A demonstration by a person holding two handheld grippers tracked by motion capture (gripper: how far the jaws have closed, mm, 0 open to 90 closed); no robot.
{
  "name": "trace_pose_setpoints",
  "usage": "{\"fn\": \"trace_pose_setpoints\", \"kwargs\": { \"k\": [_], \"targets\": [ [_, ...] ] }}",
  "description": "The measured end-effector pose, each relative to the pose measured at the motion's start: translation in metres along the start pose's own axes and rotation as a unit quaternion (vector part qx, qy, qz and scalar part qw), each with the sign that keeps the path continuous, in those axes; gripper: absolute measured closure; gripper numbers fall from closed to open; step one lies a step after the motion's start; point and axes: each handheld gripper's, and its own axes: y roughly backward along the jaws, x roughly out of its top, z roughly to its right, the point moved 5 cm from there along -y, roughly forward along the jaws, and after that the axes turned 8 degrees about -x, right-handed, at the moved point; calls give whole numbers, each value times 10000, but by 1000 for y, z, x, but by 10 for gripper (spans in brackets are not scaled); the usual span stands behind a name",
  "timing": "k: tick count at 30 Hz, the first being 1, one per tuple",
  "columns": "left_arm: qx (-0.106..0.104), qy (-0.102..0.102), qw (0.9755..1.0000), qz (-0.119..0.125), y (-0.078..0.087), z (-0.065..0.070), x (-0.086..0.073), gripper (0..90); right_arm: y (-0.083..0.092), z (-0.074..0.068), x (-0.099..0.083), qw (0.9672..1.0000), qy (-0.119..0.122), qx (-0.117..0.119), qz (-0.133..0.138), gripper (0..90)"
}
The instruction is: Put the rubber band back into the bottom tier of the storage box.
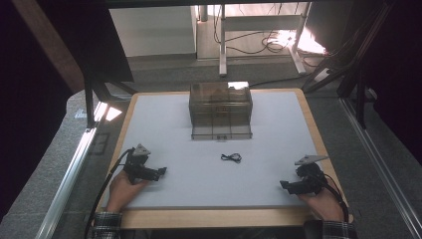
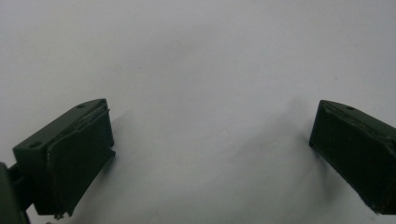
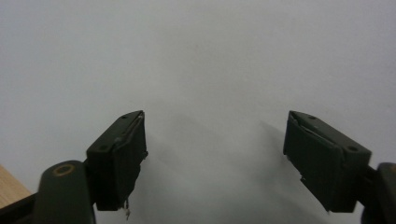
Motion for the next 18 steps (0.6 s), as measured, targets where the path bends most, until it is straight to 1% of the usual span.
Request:
{"fn": "trace_pose_setpoints", "kwargs": {
  "k": [3,4,6,10,12,14,16,18],
  "targets": [
    [0,0,10000,-1,0,0,0,0,0,-1,3,10000,-21,25,-55,248],
    [0,0,10000,0,0,0,0,0,0,-1,3,10000,21,48,-84,253],
    [-1,1,10000,0,0,0,0,0,0,-2,4,9999,68,5,-138,265],
    [0,0,10000,1,0,0,0,0,1,-2,7,9998,102,37,-183,306],
    [-1,0,10000,0,0,0,0,0,2,-2,9,9998,62,27,-174,320],
    [-2,0,10000,-1,0,0,0,0,3,-2,12,9999,14,89,-138,321],
    [-1,1,10000,1,0,0,0,0,3,-1,16,9999,52,125,-79,321],
    [-2,0,10000,0,0,0,0,0,1,-1,19,9999,87,86,-58,321]
  ]
}}
